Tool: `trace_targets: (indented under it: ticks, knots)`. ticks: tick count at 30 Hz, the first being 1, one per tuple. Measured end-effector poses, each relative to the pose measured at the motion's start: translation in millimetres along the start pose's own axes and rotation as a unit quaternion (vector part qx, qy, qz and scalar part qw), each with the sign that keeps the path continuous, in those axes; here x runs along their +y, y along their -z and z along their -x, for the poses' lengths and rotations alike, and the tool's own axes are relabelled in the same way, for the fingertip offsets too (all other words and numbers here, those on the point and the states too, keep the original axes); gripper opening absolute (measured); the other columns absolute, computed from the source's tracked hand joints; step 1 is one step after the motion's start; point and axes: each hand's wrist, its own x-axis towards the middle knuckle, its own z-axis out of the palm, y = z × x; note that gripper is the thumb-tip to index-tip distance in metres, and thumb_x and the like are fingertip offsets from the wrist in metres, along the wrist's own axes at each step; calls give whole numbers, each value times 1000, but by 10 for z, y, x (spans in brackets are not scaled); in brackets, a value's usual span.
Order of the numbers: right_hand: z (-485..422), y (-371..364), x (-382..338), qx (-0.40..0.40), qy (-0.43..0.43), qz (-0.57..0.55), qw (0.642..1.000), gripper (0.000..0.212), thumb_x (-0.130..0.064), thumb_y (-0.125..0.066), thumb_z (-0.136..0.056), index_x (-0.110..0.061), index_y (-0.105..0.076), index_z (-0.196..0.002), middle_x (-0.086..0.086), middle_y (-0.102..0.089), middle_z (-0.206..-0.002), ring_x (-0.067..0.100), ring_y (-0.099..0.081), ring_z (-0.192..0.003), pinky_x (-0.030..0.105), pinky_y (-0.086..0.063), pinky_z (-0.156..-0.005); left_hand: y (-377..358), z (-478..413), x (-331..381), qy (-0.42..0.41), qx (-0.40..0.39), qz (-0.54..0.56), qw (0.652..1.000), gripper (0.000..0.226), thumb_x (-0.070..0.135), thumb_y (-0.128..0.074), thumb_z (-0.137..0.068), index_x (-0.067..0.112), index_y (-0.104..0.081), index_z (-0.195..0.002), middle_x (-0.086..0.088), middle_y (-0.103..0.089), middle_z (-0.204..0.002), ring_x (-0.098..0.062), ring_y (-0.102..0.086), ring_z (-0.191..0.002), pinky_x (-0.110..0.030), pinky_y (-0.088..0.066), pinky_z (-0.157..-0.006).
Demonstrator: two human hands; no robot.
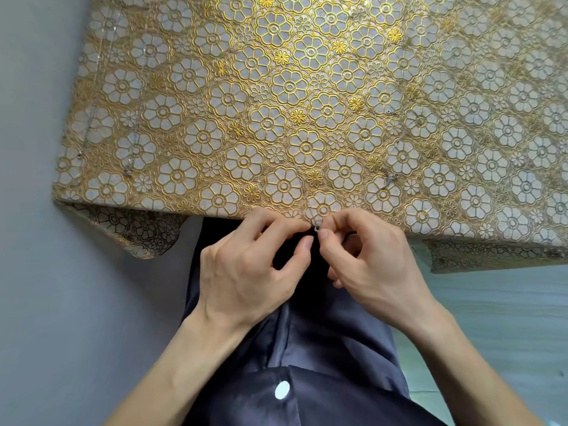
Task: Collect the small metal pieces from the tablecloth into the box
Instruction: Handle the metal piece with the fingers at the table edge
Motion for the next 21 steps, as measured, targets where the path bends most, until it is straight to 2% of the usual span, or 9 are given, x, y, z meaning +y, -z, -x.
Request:
trace_targets:
  ticks: [9, 15, 19, 21]
  knots:
    - [-7, 11, -14, -7, 10, 11, 1000, 8, -30, -61, -90, -23, -60, -85, -10, -58, -72, 13, -64, -62, 44, -55, -59, -27, -61, -20, -89, 25, -50, 994, 8, 30, -74, -91, 28, -80, -86, 9, -70, -87, -10, -54, -55, -29, -47, -46]
    - [-9, -3, -24, -1, 14, 15, 1000, 9, -30, -61, -90, -22, -60, -85, -9, -58, -72, 13, -65, -62, 44, -55, -59, -71, -55, -22, -65, 37, -33, 997, 5, 25, -76, -86, 26, -78, -82, 9, -71, -87, -8, -52, -52, -30, -49, -45]
    - [-14, -2, -44, 7, 7, 16, 1000, 9, -30, -61, -89, -22, -60, -85, -9, -58, -72, 14, -65, -63, 44, -55, -59, -113, -36, -11, -24, 52, 35, 998, 3, 23, -76, -85, 22, -79, -83, 6, -71, -88, -2, -44, -54, -32, -50, -45]
    - [-21, -4, -60, 5, -5, 5, 1000, 10, -31, -61, -89, -23, -59, -84, -10, -57, -71, 16, -65, -63, 45, -55, -59, -112, -37, 7, 3, 52, 56, 997, 4, 25, -76, -84, 23, -79, -84, 7, -70, -88, -3, -46, -53, -32, -50, -45]
